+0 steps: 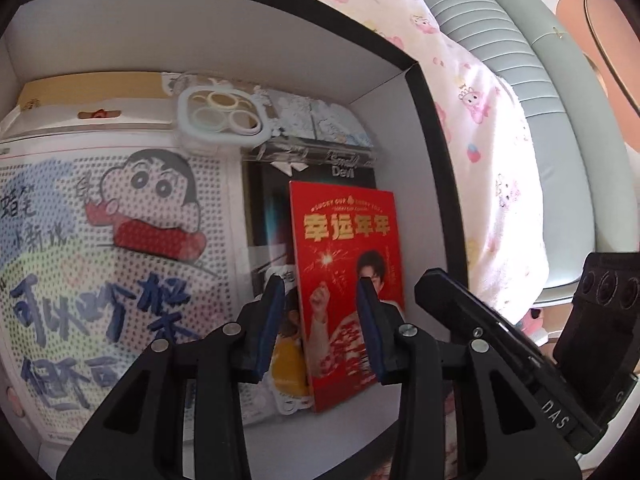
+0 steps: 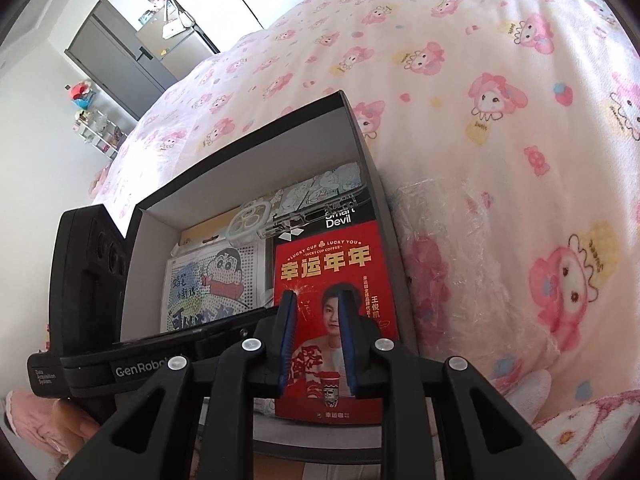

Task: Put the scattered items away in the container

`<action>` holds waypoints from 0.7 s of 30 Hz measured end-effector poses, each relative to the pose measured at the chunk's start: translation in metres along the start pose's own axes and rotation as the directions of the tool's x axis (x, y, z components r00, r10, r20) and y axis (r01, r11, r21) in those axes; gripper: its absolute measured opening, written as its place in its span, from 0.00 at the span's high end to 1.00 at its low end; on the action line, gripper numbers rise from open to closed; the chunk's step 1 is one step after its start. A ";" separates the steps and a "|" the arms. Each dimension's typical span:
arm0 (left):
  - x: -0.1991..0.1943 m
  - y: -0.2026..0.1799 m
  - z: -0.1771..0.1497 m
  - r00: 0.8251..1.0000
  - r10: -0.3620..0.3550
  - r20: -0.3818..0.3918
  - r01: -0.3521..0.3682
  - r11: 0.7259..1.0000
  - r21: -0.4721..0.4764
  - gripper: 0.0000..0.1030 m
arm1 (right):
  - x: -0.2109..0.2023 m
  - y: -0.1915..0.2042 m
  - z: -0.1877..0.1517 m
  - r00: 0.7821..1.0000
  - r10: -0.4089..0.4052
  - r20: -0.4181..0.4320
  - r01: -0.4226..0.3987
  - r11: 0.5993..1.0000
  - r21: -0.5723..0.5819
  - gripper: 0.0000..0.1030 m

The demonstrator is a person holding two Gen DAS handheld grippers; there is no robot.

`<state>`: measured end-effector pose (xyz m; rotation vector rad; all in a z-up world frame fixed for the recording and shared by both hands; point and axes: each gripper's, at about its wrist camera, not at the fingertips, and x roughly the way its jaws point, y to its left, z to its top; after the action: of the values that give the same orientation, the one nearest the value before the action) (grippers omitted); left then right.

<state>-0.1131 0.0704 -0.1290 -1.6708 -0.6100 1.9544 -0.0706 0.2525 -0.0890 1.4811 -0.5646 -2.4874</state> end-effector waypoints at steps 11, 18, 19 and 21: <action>-0.008 -0.022 0.000 0.999 0.012 0.043 -0.014 0.999 0.048 0.64 | -0.003 0.003 0.003 0.997 -0.038 0.063 0.040 0.999 -0.022 0.83; -0.044 -0.049 0.007 0.933 0.227 0.279 -0.263 0.960 0.098 0.54 | -0.010 0.016 0.009 0.984 -0.133 0.115 0.137 0.990 -0.021 0.83; -0.055 -0.050 0.006 0.908 0.263 0.325 -0.304 0.949 0.080 0.50 | -0.016 0.021 0.013 0.980 -0.145 0.136 0.147 0.989 -0.008 0.80; -0.086 -0.049 -0.004 0.856 0.295 0.424 -0.353 0.934 0.062 0.42 | -0.029 0.036 0.018 0.969 -0.164 0.187 0.174 0.984 -0.040 0.65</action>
<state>-0.0940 0.0545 -0.0327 -1.3509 -0.3339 2.5637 -0.0733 0.2335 -0.0433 1.3401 -0.4089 -2.7671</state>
